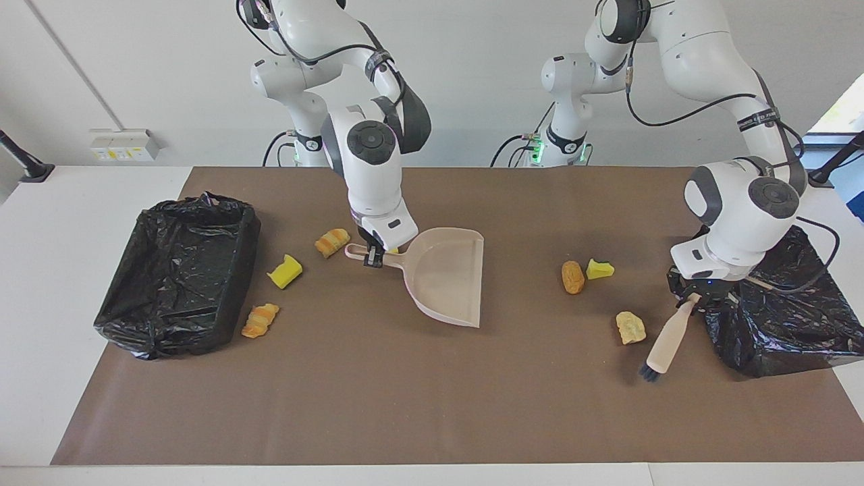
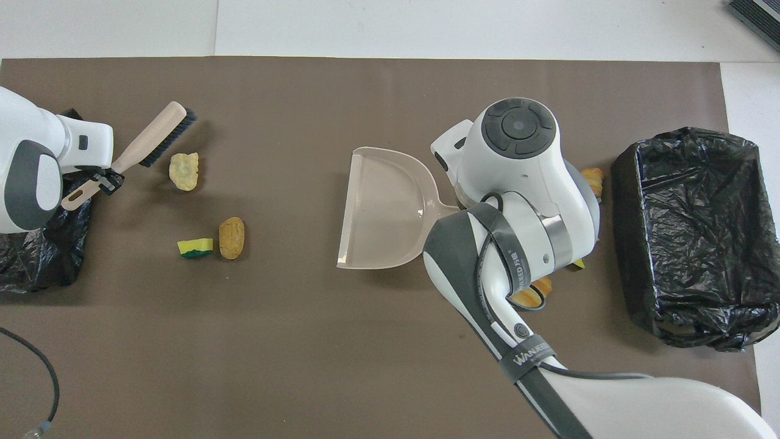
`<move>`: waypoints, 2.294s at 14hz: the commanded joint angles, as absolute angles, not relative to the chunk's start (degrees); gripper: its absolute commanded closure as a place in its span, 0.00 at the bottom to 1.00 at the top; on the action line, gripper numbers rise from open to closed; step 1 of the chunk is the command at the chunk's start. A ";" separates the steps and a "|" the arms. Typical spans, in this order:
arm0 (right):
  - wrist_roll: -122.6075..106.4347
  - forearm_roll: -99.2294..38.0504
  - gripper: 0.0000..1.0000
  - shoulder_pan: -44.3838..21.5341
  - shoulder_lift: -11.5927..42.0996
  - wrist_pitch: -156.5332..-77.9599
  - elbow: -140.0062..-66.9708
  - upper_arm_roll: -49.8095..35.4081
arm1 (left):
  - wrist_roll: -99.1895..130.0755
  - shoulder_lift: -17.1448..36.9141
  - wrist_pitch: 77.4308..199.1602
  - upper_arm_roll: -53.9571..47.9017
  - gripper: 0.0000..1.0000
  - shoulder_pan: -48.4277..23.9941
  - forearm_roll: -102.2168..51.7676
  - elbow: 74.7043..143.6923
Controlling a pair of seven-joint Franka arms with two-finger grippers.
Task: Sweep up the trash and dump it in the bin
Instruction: 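Grasp the brush with the left gripper while the right gripper positions the dustpan, then sweep the crusts and sponges into the dustpan with the left gripper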
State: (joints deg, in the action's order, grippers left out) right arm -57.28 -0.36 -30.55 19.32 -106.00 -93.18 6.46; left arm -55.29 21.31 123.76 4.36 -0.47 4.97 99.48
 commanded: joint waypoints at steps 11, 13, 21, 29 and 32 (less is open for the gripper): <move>-45.61 3.08 1.00 -38.41 21.53 -115.48 -98.52 6.15 | -35.22 3.44 110.39 3.25 1.00 -0.97 5.89 123.81; -45.97 3.08 1.00 -39.72 21.53 -115.93 -98.96 6.15 | -26.15 0.80 110.39 3.25 1.00 -0.97 5.89 127.34; -46.67 3.08 1.00 -39.81 21.53 -116.28 -99.49 6.24 | 4.38 -1.50 111.00 2.90 1.00 -14.13 1.18 130.87; -46.49 3.08 1.00 -39.81 21.53 -116.37 -99.49 6.15 | 6.85 -0.01 117.25 2.90 1.00 -33.38 -12.64 128.42; -46.41 3.08 1.00 -39.81 21.53 -116.37 -99.49 6.24 | 8.16 0.18 113.65 2.99 1.00 -34.63 -15.02 124.02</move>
State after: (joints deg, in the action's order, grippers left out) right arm -45.76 2.09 -40.07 22.51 -114.98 -98.21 6.41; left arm 7.35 0.02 116.12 1.76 -34.17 -13.58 127.07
